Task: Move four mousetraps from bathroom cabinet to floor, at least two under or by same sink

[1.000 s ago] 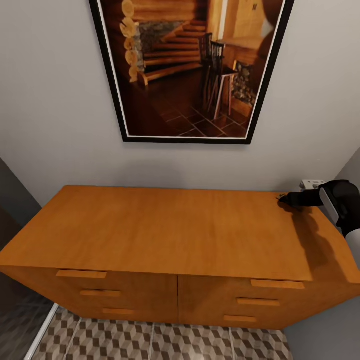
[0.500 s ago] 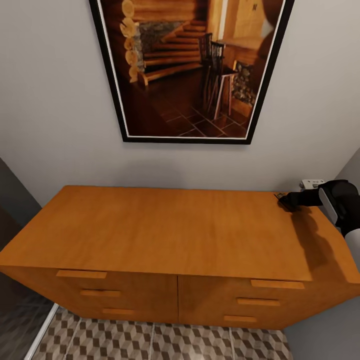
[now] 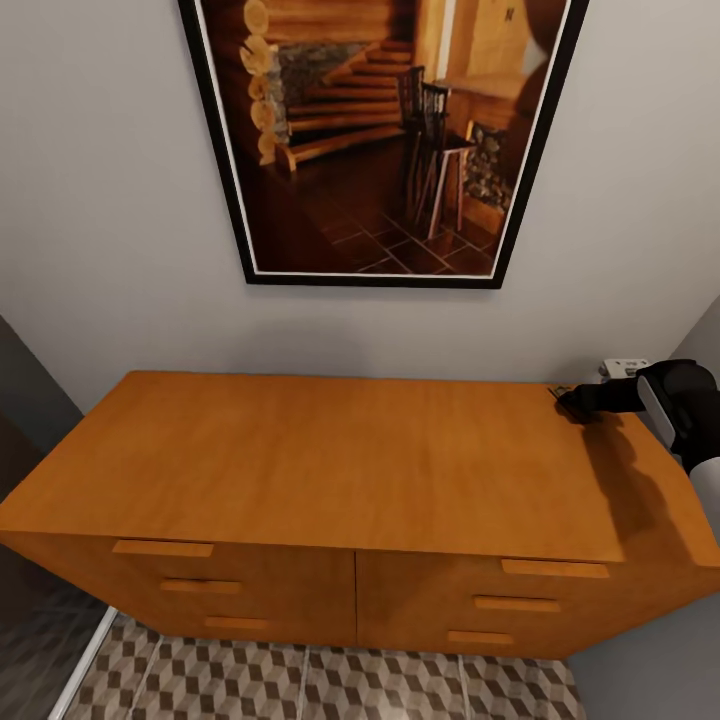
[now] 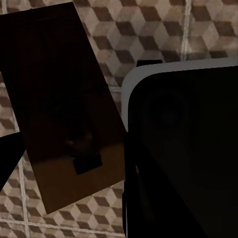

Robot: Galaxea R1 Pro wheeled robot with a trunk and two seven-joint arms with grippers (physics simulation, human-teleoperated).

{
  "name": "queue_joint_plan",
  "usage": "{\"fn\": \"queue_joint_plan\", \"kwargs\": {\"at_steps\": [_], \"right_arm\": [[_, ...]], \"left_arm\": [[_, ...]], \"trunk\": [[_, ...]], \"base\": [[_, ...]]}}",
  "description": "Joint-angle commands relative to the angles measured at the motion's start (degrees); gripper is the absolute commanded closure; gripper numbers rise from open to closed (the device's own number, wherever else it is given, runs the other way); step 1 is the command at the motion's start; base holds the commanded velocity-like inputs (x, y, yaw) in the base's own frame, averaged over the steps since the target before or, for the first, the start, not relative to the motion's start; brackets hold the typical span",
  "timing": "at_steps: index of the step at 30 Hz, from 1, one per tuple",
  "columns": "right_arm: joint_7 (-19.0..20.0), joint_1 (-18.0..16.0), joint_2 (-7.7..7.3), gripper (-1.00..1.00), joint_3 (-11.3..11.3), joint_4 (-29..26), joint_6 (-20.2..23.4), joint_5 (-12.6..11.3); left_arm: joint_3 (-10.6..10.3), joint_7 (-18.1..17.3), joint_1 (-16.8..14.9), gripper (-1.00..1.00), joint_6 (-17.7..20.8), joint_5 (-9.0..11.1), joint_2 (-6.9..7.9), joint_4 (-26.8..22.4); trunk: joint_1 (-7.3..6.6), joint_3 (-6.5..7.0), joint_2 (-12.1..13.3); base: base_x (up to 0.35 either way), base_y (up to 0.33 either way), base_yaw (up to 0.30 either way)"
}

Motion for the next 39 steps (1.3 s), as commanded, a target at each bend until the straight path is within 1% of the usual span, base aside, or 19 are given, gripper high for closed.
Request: {"fn": "queue_joint_plan", "kwargs": {"at_steps": [1,15,22,32,39], "right_arm": [[-0.2,0.0,-0.06,1.0,0.3,1.2,0.4,-1.3],[-0.4,0.0,-0.21,1.0,0.1,0.5,0.5,-1.1],[-0.5,0.0,-0.37,1.0,0.0,0.1,0.5,-1.0],[-0.8,0.0,-0.41,1.0,-0.1,-5.5,0.9,-1.0],[-0.9,-0.1,-0.49,1.0,-0.1,-6.8,1.0,-0.9]], "left_arm": [[-0.5,0.2,0.0,1.0,-0.1,0.3,-0.01,0.0],[-0.5,0.2,0.0,1.0,-0.1,0.3,0.01,0.0],[-0.5,0.2,0.0,1.0,-0.1,0.3,-0.01,0.0],[-0.5,0.2,0.0,1.0,-0.1,0.3,-0.02,0.0],[-0.5,0.2,0.0,1.0,-0.1,0.3,-0.02,0.0]], "trunk": [[0.0,-0.06,0.0],[0.0,-0.06,0.0],[0.0,-0.06,0.0],[0.0,-0.06,0.0],[0.0,-0.06,0.0]], "base": [[-0.075,0.0,0.0],[-0.242,0.0,0.0],[-0.035,0.0,0.0],[-0.001,0.0,0.0],[0.0,0.0,0.0]]}}
